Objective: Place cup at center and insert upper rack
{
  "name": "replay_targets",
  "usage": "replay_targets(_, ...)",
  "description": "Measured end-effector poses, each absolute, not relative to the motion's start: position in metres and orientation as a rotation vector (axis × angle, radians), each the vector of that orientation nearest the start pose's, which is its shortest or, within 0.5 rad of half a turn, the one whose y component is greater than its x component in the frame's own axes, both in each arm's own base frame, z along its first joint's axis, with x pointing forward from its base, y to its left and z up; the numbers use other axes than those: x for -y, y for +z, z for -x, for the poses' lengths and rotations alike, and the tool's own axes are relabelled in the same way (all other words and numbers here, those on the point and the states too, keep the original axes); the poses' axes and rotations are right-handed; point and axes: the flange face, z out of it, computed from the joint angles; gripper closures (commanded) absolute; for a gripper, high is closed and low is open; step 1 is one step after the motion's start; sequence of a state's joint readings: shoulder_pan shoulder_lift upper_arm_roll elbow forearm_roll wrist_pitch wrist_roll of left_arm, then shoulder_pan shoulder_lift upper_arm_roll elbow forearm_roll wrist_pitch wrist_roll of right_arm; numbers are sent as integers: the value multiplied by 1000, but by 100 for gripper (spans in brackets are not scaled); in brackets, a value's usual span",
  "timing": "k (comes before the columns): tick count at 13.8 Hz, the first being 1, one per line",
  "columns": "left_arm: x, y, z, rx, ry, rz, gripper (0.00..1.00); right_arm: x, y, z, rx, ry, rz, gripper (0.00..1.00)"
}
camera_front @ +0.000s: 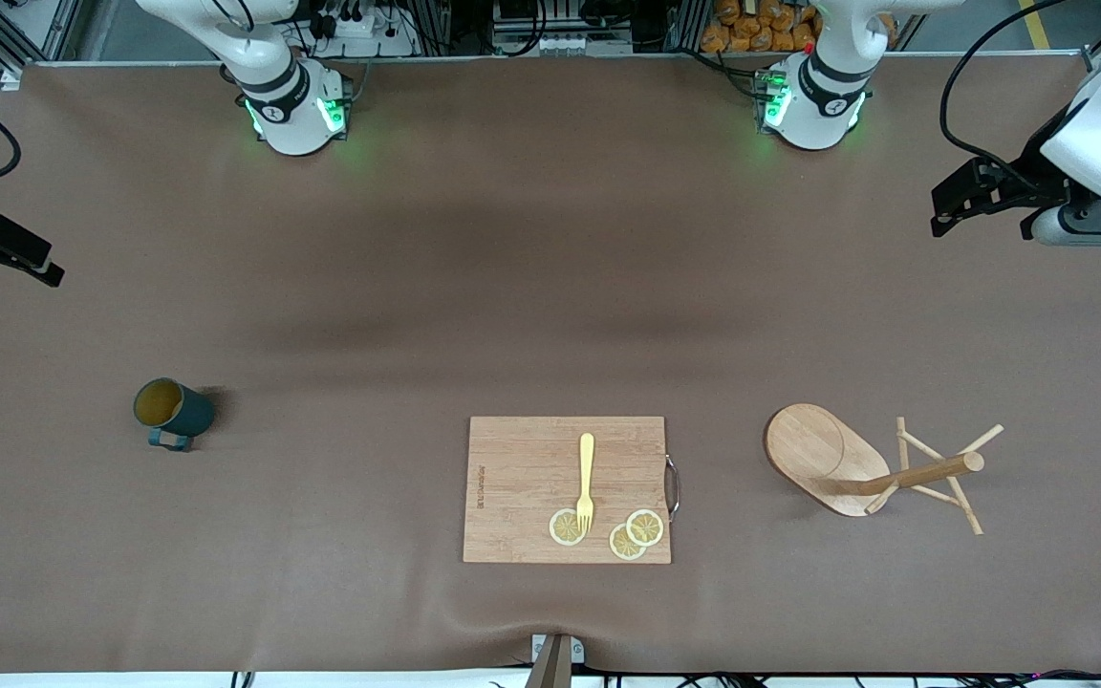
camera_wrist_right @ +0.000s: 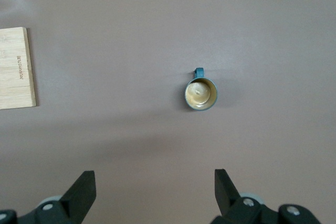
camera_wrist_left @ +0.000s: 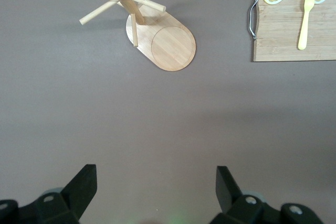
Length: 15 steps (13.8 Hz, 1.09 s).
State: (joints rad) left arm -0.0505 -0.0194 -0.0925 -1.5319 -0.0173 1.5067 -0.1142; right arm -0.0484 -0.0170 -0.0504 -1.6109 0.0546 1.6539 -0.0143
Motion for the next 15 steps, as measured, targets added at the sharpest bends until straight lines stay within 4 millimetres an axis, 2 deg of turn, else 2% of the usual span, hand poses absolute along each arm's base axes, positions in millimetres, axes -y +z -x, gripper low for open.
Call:
replay_targets(7, 80, 647, -537, -68, 14, 3155, 0, 48, 619, -552, -131, -49, 3086, 0)
replay_targets(10, 82, 640, -548, -11, 22, 3184, 0, 51, 614, -553, -139, -31, 3087, 0)
replay_targets(13, 86, 632, -565, 158, 58, 3253, 0, 69, 593, -561, -186, 18, 3086, 0)
replay_targets(15, 86, 628, -569, 173, 68, 3255, 0, 79, 569, -573, -213, 51, 3085, 0)
